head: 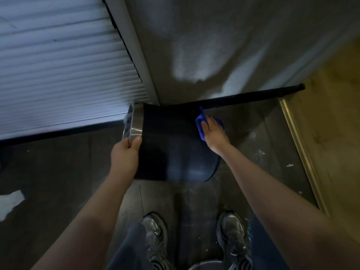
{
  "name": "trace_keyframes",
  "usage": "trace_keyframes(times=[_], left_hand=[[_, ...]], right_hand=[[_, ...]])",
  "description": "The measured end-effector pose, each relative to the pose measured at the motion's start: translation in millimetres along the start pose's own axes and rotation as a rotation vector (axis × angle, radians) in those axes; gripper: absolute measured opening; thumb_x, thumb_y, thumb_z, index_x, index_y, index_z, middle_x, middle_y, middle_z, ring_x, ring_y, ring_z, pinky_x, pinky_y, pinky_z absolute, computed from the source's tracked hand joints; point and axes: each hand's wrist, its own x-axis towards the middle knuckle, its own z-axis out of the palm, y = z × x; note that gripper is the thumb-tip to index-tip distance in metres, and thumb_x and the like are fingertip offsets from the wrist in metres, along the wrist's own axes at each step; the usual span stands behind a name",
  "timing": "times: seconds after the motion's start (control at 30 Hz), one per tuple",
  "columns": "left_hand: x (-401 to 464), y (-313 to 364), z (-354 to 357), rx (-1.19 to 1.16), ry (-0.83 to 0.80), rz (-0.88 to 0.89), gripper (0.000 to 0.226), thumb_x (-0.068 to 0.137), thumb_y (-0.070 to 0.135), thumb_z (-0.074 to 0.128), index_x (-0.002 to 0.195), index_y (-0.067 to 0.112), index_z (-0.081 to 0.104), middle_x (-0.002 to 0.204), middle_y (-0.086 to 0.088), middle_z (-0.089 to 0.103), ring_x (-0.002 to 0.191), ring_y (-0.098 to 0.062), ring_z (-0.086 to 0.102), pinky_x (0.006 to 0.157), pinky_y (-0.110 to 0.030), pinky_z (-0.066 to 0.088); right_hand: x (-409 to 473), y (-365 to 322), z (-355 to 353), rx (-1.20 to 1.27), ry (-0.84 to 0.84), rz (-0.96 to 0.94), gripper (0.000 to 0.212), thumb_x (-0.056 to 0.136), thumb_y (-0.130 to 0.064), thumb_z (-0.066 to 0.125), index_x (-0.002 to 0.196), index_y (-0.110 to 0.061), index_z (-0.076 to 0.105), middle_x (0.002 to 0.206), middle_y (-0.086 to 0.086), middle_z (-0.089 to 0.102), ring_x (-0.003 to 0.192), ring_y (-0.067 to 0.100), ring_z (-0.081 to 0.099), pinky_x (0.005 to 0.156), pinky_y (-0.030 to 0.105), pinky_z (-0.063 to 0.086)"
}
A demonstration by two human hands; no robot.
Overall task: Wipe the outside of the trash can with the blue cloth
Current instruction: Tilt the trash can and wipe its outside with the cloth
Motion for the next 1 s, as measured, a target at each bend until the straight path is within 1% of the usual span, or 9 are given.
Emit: trace_keyframes(times=[0.13, 0.23, 0.33, 0.47, 0.57, 0.63, 0.7, 0.87, 1.0], left_hand=[[9, -7, -12, -0.073, 0.065, -0.093, 0.017, 0.089, 0.021, 0.051, 0.078, 0.013, 0.061, 0.072, -0.006, 0.059, 0.066, -0.021, 0.056, 0.056, -0.030, 0.046], [16, -8, -15, -0.106, 0.072, -0.146, 0.014, 0.088, 0.021, 0.050, 0.082, 0.014, 0.060, 0.075, -0.006, 0.059, 0.066, -0.020, 0.055, 0.054, -0.031, 0.046], [18, -10, -16, -0.091, 0.051, -0.128, 0.014, 0.087, 0.017, 0.050, 0.090, 0.009, 0.060, 0.074, -0.005, 0.059, 0.063, -0.016, 0.055, 0.050, -0.028, 0.046], [18, -14, -20, -0.027, 0.025, -0.064, 0.017, 0.090, 0.019, 0.048, 0.098, 0.008, 0.059, 0.078, -0.005, 0.060, 0.070, -0.017, 0.057, 0.060, -0.030, 0.047], [18, -16, -18, -0.020, 0.031, -0.025, 0.012, 0.091, 0.019, 0.049, 0.091, 0.012, 0.059, 0.079, -0.004, 0.060, 0.072, -0.016, 0.057, 0.074, -0.033, 0.047], [19, -14, -14, 0.018, 0.025, 0.000, 0.015, 0.091, 0.019, 0.049, 0.079, 0.016, 0.057, 0.077, -0.003, 0.060, 0.072, -0.015, 0.057, 0.072, -0.031, 0.046], [22, -11, -12, 0.064, 0.039, 0.012, 0.018, 0.090, 0.021, 0.049, 0.074, 0.019, 0.056, 0.076, -0.004, 0.060, 0.073, -0.019, 0.057, 0.070, -0.032, 0.047], [28, -10, -10, 0.122, 0.115, 0.015, 0.014, 0.089, 0.022, 0.050, 0.086, 0.012, 0.059, 0.077, -0.007, 0.058, 0.079, -0.023, 0.054, 0.074, -0.033, 0.042], [26, -7, -8, 0.088, 0.091, -0.006, 0.016, 0.090, 0.022, 0.050, 0.091, 0.009, 0.059, 0.079, -0.009, 0.059, 0.079, -0.024, 0.055, 0.074, -0.034, 0.044]], right_hand=[[-20, -17, 14, -0.136, 0.081, -0.147, 0.038, 0.098, -0.024, 0.031, 0.132, -0.011, 0.042, 0.133, 0.014, 0.052, 0.123, 0.029, 0.046, 0.098, 0.032, 0.033], [-64, -31, 44, -0.177, 0.251, -0.273, 0.041, 0.093, -0.021, 0.038, 0.131, -0.007, 0.045, 0.133, 0.014, 0.053, 0.125, 0.031, 0.048, 0.104, 0.039, 0.037], [-113, -41, 80, -0.188, 0.233, -0.315, 0.046, 0.094, -0.028, 0.028, 0.139, -0.018, 0.034, 0.145, 0.006, 0.042, 0.135, 0.027, 0.035, 0.109, 0.045, 0.026], [-91, -38, 64, -0.257, 0.206, -0.396, 0.046, 0.094, -0.030, 0.030, 0.138, -0.018, 0.036, 0.142, 0.007, 0.045, 0.132, 0.026, 0.040, 0.107, 0.039, 0.034], [-30, -36, 30, -0.222, 0.082, -0.208, 0.041, 0.097, -0.025, 0.029, 0.134, -0.011, 0.039, 0.133, 0.016, 0.052, 0.121, 0.032, 0.049, 0.099, 0.038, 0.037], [0, -34, 9, -0.205, -0.138, 0.013, 0.042, 0.099, -0.028, 0.023, 0.137, -0.015, 0.034, 0.136, 0.017, 0.049, 0.122, 0.033, 0.047, 0.099, 0.036, 0.035], [8, -29, 1, -0.173, -0.245, 0.075, 0.043, 0.100, -0.030, 0.020, 0.140, -0.019, 0.029, 0.138, 0.015, 0.047, 0.124, 0.032, 0.046, 0.099, 0.033, 0.034], [-35, -13, 17, -0.112, 0.084, -0.116, 0.041, 0.098, -0.023, 0.031, 0.137, -0.012, 0.035, 0.134, 0.016, 0.052, 0.122, 0.031, 0.048, 0.101, 0.037, 0.036], [-99, 0, 53, -0.107, 0.268, -0.150, 0.049, 0.097, -0.025, 0.033, 0.143, -0.016, 0.018, 0.151, 0.003, 0.028, 0.140, 0.018, 0.023, 0.114, 0.034, 0.019]])
